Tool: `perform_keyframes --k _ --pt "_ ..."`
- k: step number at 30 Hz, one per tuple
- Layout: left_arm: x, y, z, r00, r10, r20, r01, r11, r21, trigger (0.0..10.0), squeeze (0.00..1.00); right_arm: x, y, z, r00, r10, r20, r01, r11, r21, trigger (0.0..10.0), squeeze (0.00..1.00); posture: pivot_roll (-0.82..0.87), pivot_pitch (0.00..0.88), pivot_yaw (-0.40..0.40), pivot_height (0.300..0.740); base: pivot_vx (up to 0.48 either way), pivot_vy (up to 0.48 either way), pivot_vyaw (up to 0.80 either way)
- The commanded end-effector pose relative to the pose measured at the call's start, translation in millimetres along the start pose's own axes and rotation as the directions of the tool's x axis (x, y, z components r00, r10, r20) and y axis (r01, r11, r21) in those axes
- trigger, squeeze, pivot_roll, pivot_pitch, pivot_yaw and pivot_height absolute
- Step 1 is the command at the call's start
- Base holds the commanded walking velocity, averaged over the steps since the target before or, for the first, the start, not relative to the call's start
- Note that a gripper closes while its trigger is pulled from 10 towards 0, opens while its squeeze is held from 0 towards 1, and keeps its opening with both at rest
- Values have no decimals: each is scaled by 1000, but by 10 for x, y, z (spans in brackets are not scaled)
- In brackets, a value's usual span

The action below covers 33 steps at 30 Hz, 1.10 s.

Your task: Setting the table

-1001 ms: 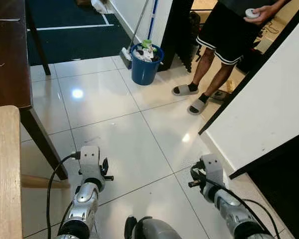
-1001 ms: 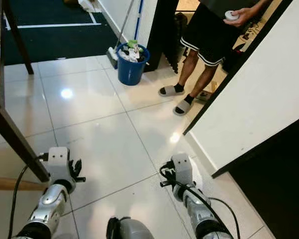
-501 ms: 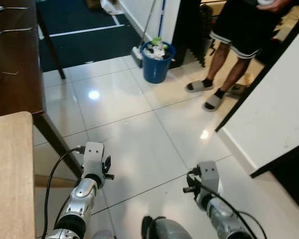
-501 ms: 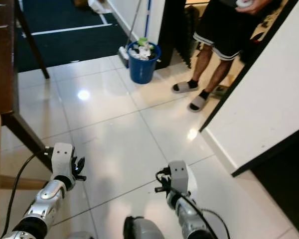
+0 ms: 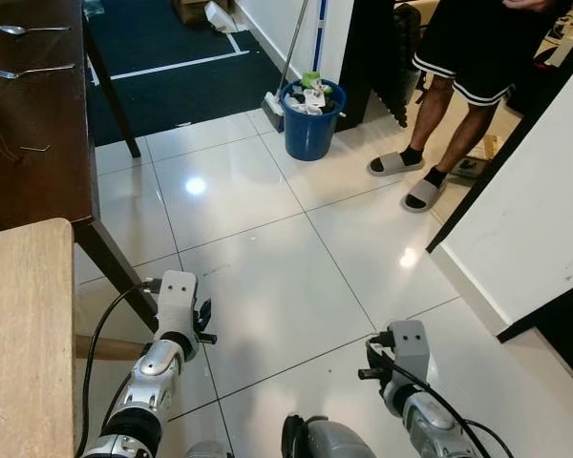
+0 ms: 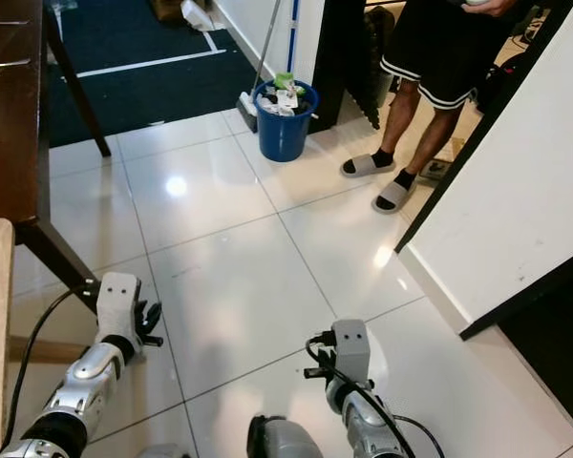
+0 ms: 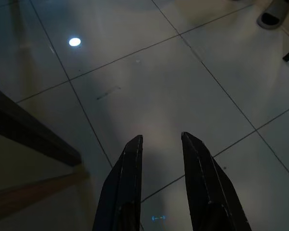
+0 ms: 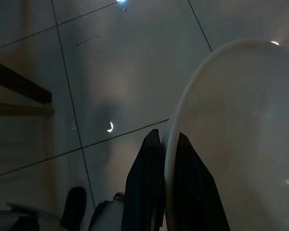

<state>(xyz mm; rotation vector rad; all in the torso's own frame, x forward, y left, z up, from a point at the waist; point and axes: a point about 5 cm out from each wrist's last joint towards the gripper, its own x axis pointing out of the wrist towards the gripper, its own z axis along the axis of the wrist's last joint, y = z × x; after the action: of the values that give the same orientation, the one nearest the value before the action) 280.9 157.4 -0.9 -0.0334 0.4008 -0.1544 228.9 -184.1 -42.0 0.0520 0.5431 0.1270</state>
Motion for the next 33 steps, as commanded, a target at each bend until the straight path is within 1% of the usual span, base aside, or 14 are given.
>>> perform_keyframes --k 1,19,24,33 --pt "-39 33 -98 999 14 -37 -15 1000 -15 10000 0 -3 8 -9 1000 1 2 -1 1000 1 10000 0 71 70 42 740 0 0 0" --pt "-67 56 -107 999 26 -18 -26 1000 -17 10000 0 1 38 -16 1000 23 -4 -23 1000 -8 10000 0 75 74 25 740 0 0 0" --pt "-73 54 -108 1000 25 -12 -25 999 -29 10000 0 -1 45 -18 1000 26 -2 -26 1000 -9 10000 0 74 75 24 740 0 0 0" --pt "-54 24 -67 1000 19 7 -19 1000 -24 10000 0 -2 57 -27 999 31 -6 -31 999 -14 10000 0 72 77 21 740 0 0 0"
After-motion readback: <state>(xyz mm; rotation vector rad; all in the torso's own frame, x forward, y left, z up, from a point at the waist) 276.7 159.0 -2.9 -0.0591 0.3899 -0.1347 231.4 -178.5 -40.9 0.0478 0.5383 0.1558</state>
